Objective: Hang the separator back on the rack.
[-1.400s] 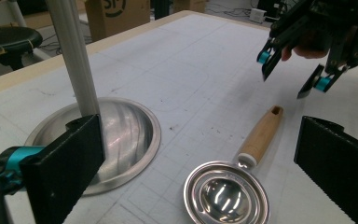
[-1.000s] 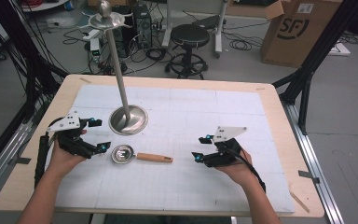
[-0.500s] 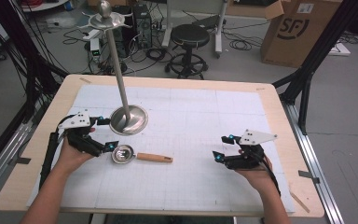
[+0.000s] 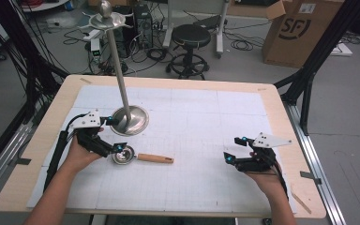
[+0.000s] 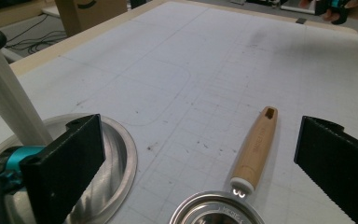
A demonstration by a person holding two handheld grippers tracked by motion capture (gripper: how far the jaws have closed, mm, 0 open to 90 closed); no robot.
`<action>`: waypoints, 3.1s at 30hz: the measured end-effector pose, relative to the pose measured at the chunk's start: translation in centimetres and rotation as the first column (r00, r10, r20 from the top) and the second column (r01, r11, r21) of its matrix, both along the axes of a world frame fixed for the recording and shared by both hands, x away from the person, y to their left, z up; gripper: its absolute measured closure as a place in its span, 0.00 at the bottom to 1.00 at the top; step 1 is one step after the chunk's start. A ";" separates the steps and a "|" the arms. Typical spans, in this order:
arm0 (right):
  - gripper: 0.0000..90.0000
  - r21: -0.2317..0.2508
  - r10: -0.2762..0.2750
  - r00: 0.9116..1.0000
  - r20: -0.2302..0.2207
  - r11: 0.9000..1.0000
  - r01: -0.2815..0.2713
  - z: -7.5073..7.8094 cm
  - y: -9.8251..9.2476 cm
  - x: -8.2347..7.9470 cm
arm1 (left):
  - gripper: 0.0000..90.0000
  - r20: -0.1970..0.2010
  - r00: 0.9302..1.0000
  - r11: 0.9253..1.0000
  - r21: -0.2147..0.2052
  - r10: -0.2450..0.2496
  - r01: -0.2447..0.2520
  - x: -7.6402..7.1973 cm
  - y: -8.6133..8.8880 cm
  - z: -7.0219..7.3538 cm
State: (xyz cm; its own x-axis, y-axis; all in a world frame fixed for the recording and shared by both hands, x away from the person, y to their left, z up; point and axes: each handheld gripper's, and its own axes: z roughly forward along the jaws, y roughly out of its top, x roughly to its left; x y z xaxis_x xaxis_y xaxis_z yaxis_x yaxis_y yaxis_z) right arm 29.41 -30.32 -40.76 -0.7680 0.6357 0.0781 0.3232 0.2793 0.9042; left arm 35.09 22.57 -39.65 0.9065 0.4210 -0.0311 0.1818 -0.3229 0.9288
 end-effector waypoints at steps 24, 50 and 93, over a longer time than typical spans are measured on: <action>0.25 -0.024 0.022 1.000 0.006 0.999 -0.022 0.0 1.3 0.3 | 0.16 -0.080 0.988 0.969 0.198 -0.131 0.145 0.3 -4.9 -0.8; 0.26 -0.039 0.026 1.000 -0.005 0.999 -0.026 -0.2 1.6 0.8 | 0.45 -0.247 0.954 0.753 0.592 -0.171 0.288 1.1 -9.0 -1.9; 0.26 -0.054 0.035 0.999 -0.001 0.998 -0.035 -0.2 2.1 0.9 | 0.77 -0.202 0.960 0.830 0.487 -0.195 0.271 0.2 -6.9 0.4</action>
State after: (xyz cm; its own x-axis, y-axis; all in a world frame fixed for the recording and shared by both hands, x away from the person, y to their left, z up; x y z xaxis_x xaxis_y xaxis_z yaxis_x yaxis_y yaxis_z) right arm 30.31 -28.21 -40.98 -0.7897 0.6119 0.0445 0.3124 0.3386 0.8876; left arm 35.26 15.62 -39.27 0.9820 0.1887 -0.0044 0.1543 -0.7889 0.5949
